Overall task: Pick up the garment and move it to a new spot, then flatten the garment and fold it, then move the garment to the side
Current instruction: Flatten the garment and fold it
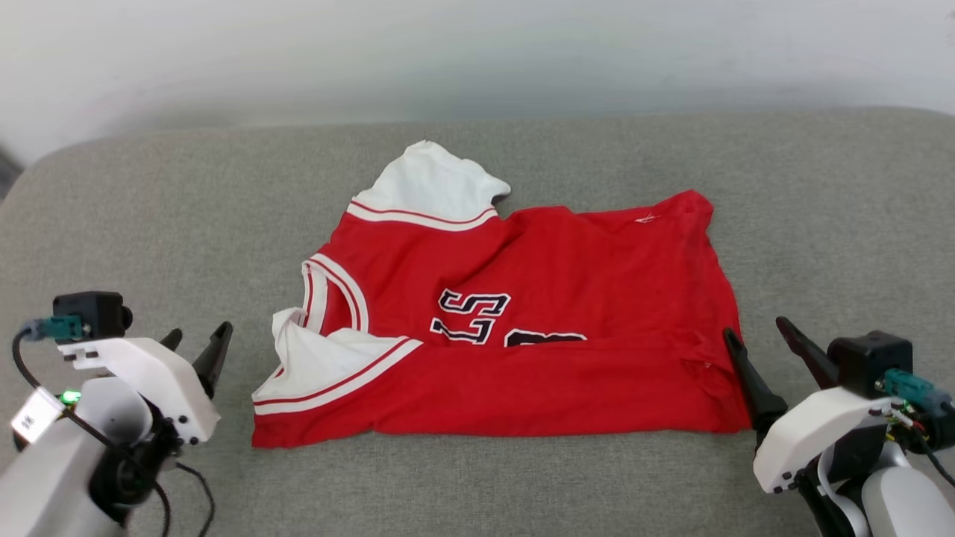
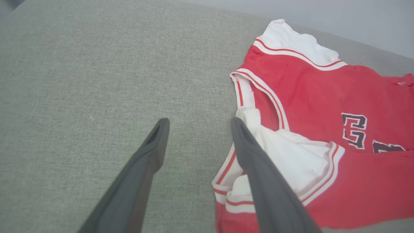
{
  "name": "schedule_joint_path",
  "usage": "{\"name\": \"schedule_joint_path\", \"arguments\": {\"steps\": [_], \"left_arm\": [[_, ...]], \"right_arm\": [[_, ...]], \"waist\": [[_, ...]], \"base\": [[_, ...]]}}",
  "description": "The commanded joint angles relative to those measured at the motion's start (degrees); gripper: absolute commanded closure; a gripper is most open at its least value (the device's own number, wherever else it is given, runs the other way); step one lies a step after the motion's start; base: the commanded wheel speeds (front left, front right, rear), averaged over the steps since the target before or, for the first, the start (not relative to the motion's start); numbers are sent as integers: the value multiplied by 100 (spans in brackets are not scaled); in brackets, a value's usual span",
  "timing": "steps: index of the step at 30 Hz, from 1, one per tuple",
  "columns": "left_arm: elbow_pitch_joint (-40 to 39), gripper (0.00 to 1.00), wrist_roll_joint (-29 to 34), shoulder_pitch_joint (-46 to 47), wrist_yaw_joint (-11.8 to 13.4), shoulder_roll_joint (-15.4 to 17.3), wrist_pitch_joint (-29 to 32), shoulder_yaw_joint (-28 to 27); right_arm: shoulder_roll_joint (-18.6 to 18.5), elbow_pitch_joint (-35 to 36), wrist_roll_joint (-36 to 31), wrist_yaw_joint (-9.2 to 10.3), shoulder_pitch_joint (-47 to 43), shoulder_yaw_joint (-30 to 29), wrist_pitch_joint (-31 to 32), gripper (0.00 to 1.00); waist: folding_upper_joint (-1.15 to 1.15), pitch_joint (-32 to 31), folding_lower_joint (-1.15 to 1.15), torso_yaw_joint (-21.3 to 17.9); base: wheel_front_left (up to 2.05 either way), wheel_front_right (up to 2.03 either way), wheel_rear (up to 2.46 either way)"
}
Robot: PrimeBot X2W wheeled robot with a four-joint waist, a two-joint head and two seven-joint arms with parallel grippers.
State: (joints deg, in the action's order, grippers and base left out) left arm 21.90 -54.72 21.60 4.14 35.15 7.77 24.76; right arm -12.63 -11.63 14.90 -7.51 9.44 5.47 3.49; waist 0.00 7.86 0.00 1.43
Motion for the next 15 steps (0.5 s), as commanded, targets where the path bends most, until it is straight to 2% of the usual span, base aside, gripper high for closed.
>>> {"name": "schedule_joint_path", "arguments": {"steps": [1, 6, 9, 15], "left_arm": [[-73, 0, -15, -18, 25, 81, 124, 18], [-659, 0, -241, -172, -37, 632, 1156, 151], [-1015, 0, -445, -269, 17, 918, 1830, 218], [-1363, 0, -803, -490, 224, 1117, 2544, 269]], "right_arm": [[29, 38, -54, 4, -87, -32, -38, 0], [248, 283, -148, 4, -305, -132, -65, 0], [364, 497, -168, 4, -395, -165, -29, 0], [555, 831, -193, 4, -443, -154, -7, 0]], "waist": [[0, -88, 0, -46], [0, -210, 0, -153], [0, -158, 0, -244], [0, 140, 0, -467]], "base": [[0, 0, 0], [0, 0, 0], [0, 0, 0], [0, 0, 0]]}}
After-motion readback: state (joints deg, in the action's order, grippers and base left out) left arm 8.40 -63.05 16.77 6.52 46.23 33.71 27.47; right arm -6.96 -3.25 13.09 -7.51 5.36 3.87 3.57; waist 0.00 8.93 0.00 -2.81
